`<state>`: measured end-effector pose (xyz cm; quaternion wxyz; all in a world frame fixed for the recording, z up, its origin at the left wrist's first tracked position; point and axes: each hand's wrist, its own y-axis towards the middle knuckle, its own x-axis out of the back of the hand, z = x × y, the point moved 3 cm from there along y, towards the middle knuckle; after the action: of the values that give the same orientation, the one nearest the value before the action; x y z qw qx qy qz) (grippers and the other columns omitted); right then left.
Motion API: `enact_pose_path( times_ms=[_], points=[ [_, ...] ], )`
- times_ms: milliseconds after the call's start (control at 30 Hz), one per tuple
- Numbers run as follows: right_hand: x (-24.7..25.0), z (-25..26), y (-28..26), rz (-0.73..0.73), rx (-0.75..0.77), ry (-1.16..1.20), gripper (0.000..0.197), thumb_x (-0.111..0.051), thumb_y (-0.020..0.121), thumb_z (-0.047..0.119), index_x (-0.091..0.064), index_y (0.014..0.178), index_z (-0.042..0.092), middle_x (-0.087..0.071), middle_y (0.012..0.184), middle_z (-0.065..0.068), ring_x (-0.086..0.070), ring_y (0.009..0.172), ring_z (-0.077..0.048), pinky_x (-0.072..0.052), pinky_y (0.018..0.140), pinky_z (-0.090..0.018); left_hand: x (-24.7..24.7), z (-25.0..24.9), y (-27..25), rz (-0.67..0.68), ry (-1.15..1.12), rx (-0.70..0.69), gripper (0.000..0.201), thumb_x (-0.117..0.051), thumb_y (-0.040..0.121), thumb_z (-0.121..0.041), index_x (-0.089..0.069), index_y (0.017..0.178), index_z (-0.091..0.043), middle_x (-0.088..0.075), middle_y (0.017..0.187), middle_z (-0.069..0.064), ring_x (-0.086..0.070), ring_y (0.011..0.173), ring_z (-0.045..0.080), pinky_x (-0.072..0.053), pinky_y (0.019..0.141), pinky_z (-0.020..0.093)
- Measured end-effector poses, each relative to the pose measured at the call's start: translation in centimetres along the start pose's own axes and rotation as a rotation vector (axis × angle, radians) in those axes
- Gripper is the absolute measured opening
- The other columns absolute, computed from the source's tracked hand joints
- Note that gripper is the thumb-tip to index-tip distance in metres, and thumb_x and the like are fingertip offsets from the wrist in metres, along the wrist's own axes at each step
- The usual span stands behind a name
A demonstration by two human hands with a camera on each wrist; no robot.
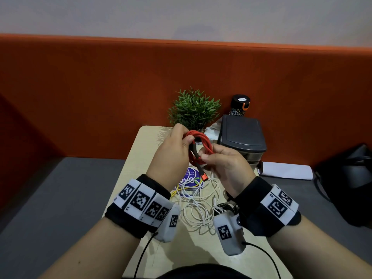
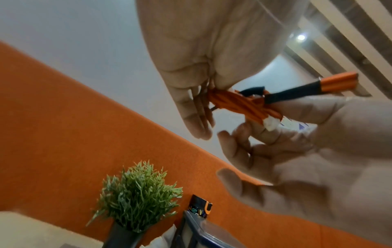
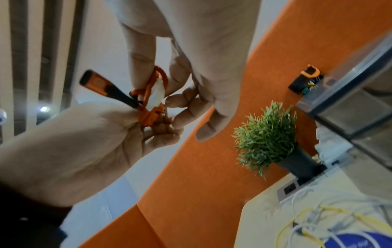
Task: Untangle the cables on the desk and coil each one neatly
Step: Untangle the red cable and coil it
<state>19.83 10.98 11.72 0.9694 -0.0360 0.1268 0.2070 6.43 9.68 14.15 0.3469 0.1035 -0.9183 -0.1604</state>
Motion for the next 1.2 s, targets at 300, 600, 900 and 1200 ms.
enact_pose_path(
  times_ms=[300,600,900,1200],
  points=[
    [0.3,-0.5,0.0,0.038,-0.021,0.006,0.020,-0.057,0.056,0.020,-0.044,0.067,0.009,-0.036,0.081,-0.015,-0.036,0.080,-0.032,-0.033,0.077,-0.047,-0.3,0.1,0.2,0.141,-0.100,0.098,0.012,-0.042,0.099,-0.022,-0.050,0.093,-0.015,-0.056,0.079,0.002,-0.055,0.076,0.023,-0.041,0.065,0.034],
    [0.8,-0.9,-0.3,-0.015,0.009,-0.191,0.023,-0.071,0.076,0.022,-0.067,0.095,0.009,-0.066,0.086,-0.008,-0.063,0.077,-0.020,-0.052,0.076,-0.038,0.3,-0.3,0.1,0.048,-0.082,0.021,0.005,-0.045,0.098,-0.016,-0.050,0.099,-0.015,-0.059,0.088,0.000,-0.053,0.082,0.017,-0.040,0.067,0.027],
    [1.2,-1.0,0.2,-0.081,0.029,-0.162,0.011,-0.073,0.067,0.011,-0.064,0.070,0.018,-0.060,0.075,-0.010,-0.055,0.074,-0.025,-0.045,0.073,-0.037,-0.3,0.1,0.5,0.088,-0.041,0.021,0.006,-0.044,0.098,-0.017,-0.049,0.094,-0.018,-0.055,0.082,-0.001,-0.050,0.072,0.016,-0.036,0.060,0.022],
    [1.7,-1.3,0.2,0.073,-0.083,0.044,0.044,-0.073,0.052,0.018,-0.059,0.088,-0.002,-0.052,0.087,-0.018,-0.051,0.080,-0.030,-0.044,0.079,-0.039,-0.6,0.7,0.5,0.245,-0.404,0.209,0.018,-0.045,0.097,-0.011,-0.057,0.084,-0.016,-0.052,0.066,-0.004,-0.043,0.054,0.001,-0.035,0.058,0.023]
  ],
)
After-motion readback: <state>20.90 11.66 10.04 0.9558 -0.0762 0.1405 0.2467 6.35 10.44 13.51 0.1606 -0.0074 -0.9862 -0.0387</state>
